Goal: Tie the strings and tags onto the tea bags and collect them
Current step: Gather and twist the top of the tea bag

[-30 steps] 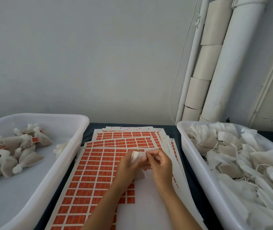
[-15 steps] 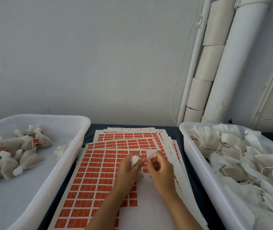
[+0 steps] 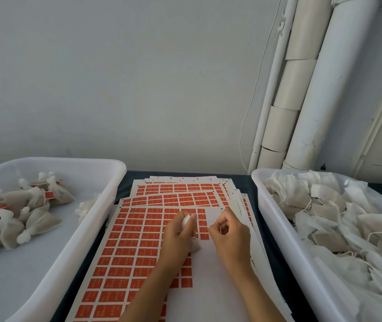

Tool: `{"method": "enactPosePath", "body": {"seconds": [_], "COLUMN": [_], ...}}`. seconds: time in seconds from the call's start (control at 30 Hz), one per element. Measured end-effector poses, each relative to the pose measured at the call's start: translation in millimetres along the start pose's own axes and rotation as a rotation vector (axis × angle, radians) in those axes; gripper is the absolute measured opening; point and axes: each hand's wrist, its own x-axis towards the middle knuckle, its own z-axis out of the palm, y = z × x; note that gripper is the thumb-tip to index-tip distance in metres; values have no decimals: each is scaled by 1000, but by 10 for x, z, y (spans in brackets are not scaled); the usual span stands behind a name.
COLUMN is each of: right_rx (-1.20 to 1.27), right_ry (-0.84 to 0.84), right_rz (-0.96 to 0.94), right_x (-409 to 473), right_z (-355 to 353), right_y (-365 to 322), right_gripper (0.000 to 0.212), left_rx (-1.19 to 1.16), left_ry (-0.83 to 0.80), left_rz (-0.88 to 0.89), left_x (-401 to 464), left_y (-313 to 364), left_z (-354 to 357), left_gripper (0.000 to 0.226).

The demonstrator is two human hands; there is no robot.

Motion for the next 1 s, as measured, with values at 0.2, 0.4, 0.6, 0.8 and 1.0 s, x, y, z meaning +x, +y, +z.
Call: {"method": "enactPosePath", "body": {"seconds": [0.2, 0.4, 0.6, 0.8, 1.0], "right_rx": [26, -27, -10, -10, -25], "right_ry": [-18, -53, -78, -221, -266], "right_rz": [58, 39, 36, -19, -40], "right_x": [-28, 32, -6, -71, -92], "right_z": [21, 65, 55, 98, 87], "right_y": [9, 24, 45, 43, 2], "right_gripper": [18, 18, 15, 21, 25], "left_rx": [-62, -250, -253, -208, -256], "left_ry": [-114, -225, -260, -261, -238], "left_rz": [-77, -278, -186, -48, -76], "left_x": [-34, -80, -67, -77, -52], "left_y": [107, 151, 194, 148, 104], "left_z": [-65, -69, -107, -107, -131], "left_gripper": [41, 44, 32, 28, 24]}}
